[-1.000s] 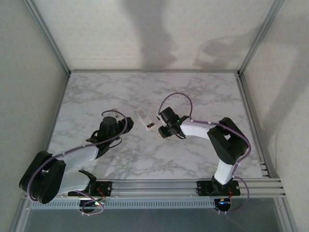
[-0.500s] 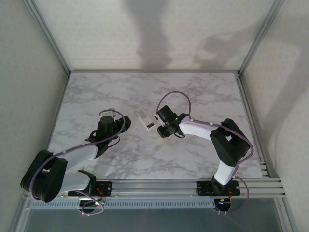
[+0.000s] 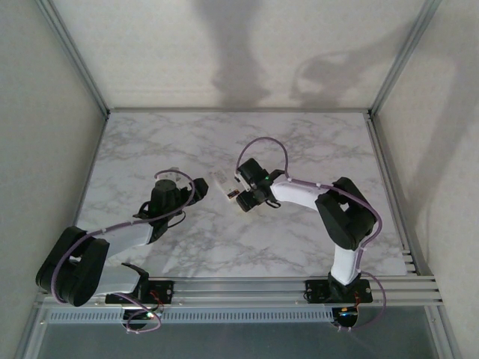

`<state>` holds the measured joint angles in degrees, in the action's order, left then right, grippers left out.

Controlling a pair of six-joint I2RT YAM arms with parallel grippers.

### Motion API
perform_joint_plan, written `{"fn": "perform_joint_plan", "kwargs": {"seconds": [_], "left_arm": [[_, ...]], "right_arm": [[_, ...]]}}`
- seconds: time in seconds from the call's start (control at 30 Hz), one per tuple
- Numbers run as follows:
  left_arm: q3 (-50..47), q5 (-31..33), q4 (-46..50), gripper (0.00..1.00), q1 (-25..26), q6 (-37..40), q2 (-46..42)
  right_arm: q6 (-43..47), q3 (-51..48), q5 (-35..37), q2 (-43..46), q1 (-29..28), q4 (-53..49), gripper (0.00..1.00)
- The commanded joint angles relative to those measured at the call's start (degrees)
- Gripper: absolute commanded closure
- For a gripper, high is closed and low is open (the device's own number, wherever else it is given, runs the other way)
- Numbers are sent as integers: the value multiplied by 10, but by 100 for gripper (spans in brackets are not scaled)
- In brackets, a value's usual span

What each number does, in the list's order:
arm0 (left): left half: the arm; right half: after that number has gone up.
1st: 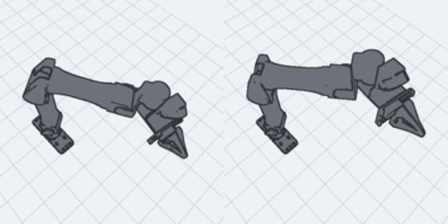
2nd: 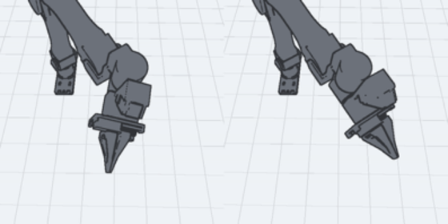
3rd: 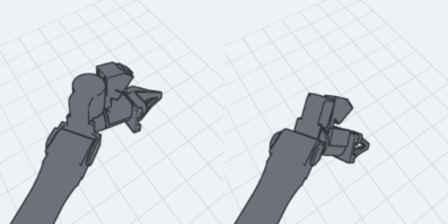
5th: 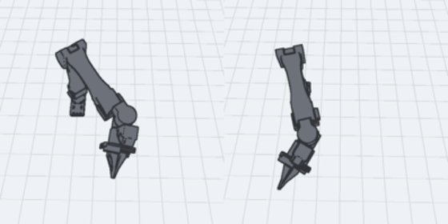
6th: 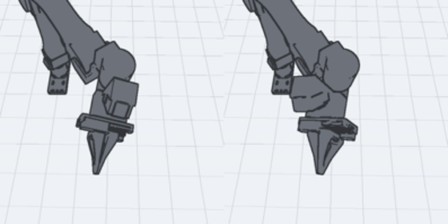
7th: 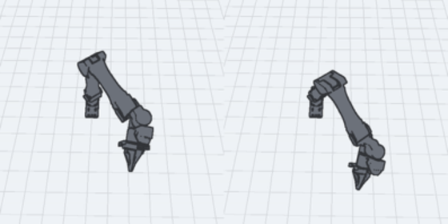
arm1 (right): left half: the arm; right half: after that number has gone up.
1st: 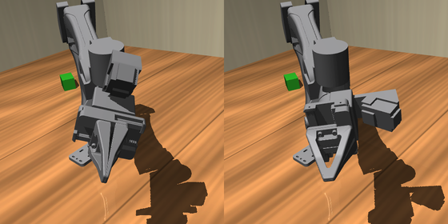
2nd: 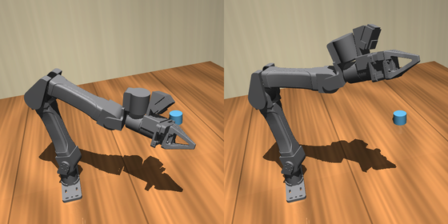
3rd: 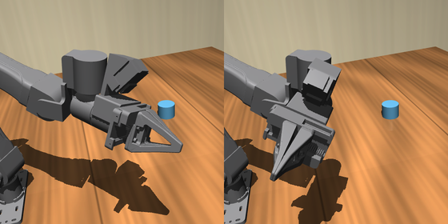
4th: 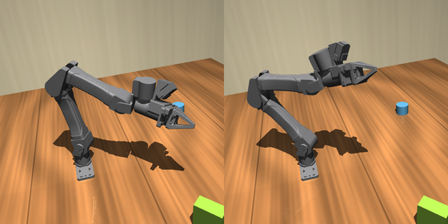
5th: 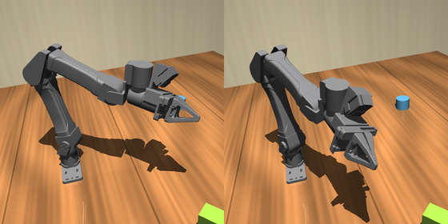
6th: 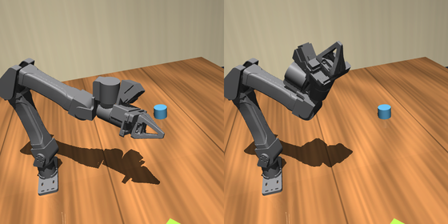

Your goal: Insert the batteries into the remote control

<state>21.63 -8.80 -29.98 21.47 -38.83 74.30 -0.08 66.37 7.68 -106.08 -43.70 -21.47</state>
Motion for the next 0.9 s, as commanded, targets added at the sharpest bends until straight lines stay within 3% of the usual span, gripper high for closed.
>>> {"fn": "perform_joint_plan", "kwargs": {"seconds": [0.0,0.17,0.57,0.87], "left_arm": [[-6,-6,-16,0,-5,5,0],[-2,-7,-11,0,-7,8,0],[-2,-3,-1,0,-15,8,-13],[-3,-7,-1,0,-17,5,-16]], "right_arm": [[26,19,-1,-19,6,-14,26],[26,4,-25,-25,36,-9,22],[13,-31,-24,-16,12,-11,24],[0,-50,11,-7,-25,-13,38]]}}
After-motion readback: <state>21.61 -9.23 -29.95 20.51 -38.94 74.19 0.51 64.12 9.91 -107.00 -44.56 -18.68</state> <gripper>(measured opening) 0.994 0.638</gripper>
